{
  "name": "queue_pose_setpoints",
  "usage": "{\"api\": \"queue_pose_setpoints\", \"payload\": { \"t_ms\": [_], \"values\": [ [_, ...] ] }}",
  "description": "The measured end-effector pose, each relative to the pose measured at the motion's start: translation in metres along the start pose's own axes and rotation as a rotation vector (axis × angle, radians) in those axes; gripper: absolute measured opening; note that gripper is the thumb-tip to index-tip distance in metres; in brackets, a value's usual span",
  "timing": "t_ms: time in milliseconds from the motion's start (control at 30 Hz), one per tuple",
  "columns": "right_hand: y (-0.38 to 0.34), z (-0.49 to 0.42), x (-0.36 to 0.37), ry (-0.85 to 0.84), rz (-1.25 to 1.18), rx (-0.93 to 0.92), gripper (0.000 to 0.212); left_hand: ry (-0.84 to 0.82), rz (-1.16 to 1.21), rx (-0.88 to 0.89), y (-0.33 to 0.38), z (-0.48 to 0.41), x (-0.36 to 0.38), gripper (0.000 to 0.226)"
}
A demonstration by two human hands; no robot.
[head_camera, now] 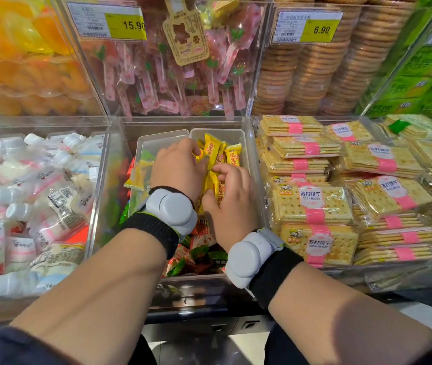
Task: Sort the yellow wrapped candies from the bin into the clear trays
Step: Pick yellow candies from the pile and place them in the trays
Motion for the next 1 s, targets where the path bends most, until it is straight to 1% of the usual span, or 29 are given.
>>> {"api": "queue_pose_setpoints", "payload": {
  "t_ms": [67, 167, 267, 467, 700, 900, 1000],
  "values": [
    [0.000, 0.001, 0.000, -0.006, 0.003, 0.003, 0.039, -0.020, -0.021, -0.015, 0.002, 0.000, 0.001, 0.009],
    [-0.001, 0.001, -0.001, -0.014, 0.007, 0.006, 0.039, -0.057, -0.067, -0.023, 0.003, -0.004, 0.001, 0.014],
    [-0.002, 0.001, -0.001, -0.019, 0.025, -0.008, 0.038, -0.067, -0.032, -0.035, -0.001, -0.002, -0.001, 0.016],
    [-0.003, 0.001, 0.000, -0.008, 0.028, -0.005, 0.036, 0.016, 0.042, -0.019, -0.008, 0.018, -0.009, 0.010],
    [-0.003, 0.002, 0.001, -0.003, 0.039, -0.001, 0.035, 0.057, 0.066, 0.032, -0.022, 0.043, -0.022, 0.006],
    [-0.002, 0.002, 0.002, -0.024, 0.064, 0.002, 0.035, -0.010, 0.012, -0.076, -0.049, 0.058, -0.029, 0.013],
    [-0.002, 0.002, 0.002, -0.026, 0.079, 0.002, 0.035, -0.022, -0.049, -0.091, -0.063, 0.064, -0.031, 0.023]
  ]
}}
Point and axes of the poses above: each hand's wrist, its own z-axis away from the middle knuckle, its own x-axis out of the palm, y = z × x, the point moved 1 cm from there along -z, towards the middle knuckle, and after that the axes turned 3 degrees about -z, right-handed, at the moved point
